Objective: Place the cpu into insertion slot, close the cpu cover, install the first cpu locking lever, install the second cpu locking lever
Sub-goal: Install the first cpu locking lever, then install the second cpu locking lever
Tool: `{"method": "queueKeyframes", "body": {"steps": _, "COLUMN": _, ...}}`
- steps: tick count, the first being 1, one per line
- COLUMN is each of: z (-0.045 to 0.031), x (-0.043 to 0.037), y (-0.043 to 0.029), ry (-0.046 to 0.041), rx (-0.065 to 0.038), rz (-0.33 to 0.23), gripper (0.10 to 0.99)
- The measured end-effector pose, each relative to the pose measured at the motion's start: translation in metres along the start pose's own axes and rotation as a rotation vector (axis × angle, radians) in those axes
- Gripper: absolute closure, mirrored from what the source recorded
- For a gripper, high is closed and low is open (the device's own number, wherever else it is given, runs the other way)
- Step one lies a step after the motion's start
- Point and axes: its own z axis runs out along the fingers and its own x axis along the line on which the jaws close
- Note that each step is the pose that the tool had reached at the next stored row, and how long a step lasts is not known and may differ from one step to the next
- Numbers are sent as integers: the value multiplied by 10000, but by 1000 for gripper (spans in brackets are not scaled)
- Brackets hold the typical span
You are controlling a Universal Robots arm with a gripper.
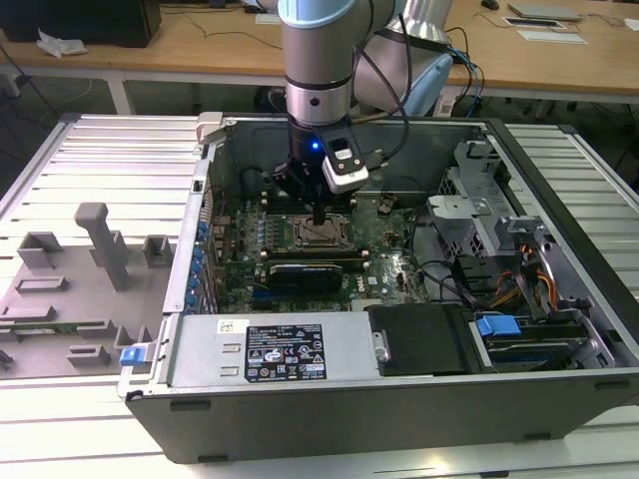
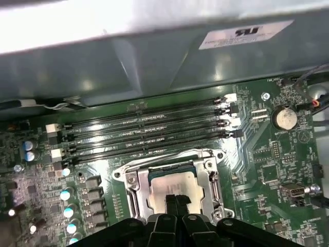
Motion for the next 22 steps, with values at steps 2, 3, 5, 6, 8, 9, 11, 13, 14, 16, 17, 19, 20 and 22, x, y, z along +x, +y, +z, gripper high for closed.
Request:
{"method": "queueKeyframes", "body": {"steps": 2, "z": -71, "x": -5, "y": 0, "ry": 0, "rx": -7, "rz": -96, "gripper": 980}}
{"method": "queueKeyframes", "body": {"steps": 3, "z": -99, "x": -7, "y": 0, "ry": 0, "rx": -9, "rz": -122, "gripper": 980}}
{"method": "queueKeyframes", "body": {"steps": 5, "z": -133, "x": -10, "y": 0, "ry": -1, "rx": -10, "rz": -157, "gripper": 980}}
{"method": "queueKeyframes", "body": {"steps": 6, "z": -136, "x": -10, "y": 0, "ry": 0, "rx": -11, "rz": -167, "gripper": 980}}
{"method": "queueKeyframes", "body": {"steps": 8, "z": -136, "x": -10, "y": 0, "ry": 0, "rx": -12, "rz": -170, "gripper": 980}}
{"method": "queueKeyframes", "body": {"steps": 9, "z": -136, "x": -10, "y": 0, "ry": 0, "rx": -11, "rz": -171, "gripper": 980}}
{"method": "queueKeyframes", "body": {"steps": 11, "z": -136, "x": -10, "y": 0, "ry": 0, "rx": -11, "rz": -172, "gripper": 980}}
{"method": "queueKeyframes", "body": {"steps": 13, "z": -136, "x": -10, "y": 0, "ry": 0, "rx": -11, "rz": -173, "gripper": 980}}
{"method": "queueKeyframes", "body": {"steps": 14, "z": -136, "x": -10, "y": 0, "ry": 0, "rx": -11, "rz": -174, "gripper": 980}}
{"method": "queueKeyframes", "body": {"steps": 16, "z": -136, "x": -10, "y": 0, "ry": -1, "rx": -11, "rz": -176, "gripper": 980}}
{"method": "queueKeyframes", "body": {"steps": 17, "z": -136, "x": -10, "y": 0, "ry": 0, "rx": -11, "rz": -176, "gripper": 980}}
{"method": "queueKeyframes", "body": {"steps": 19, "z": -136, "x": -10, "y": 0, "ry": 0, "rx": -11, "rz": -177, "gripper": 980}}
{"method": "queueKeyframes", "body": {"steps": 20, "z": -136, "x": -10, "y": 0, "ry": 0, "rx": -11, "rz": -177, "gripper": 980}}
{"method": "queueKeyframes", "body": {"steps": 22, "z": -136, "x": -10, "y": 0, "ry": 0, "rx": -12, "rz": -181, "gripper": 980}}
